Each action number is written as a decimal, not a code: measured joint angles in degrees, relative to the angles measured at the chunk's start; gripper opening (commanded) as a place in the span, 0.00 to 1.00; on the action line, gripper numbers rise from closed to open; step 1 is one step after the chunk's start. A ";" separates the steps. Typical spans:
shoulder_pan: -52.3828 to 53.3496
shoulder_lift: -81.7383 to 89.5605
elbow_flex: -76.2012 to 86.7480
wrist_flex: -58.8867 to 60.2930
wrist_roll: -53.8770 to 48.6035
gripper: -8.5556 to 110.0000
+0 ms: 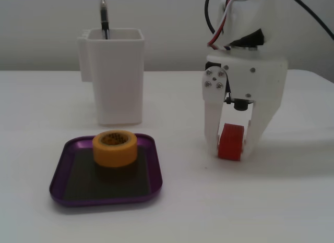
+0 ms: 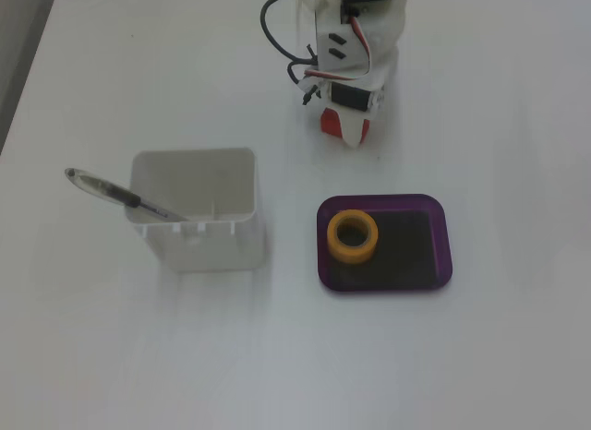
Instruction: Pick up the red cube and place it in the box.
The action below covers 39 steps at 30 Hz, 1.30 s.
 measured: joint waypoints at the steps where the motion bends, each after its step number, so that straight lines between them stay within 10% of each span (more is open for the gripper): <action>1: -0.09 0.88 -0.70 1.23 -1.14 0.07; 23: -19.07 27.95 -0.44 -6.15 -20.21 0.07; 39: -13.01 -4.13 -20.30 -24.35 -20.13 0.07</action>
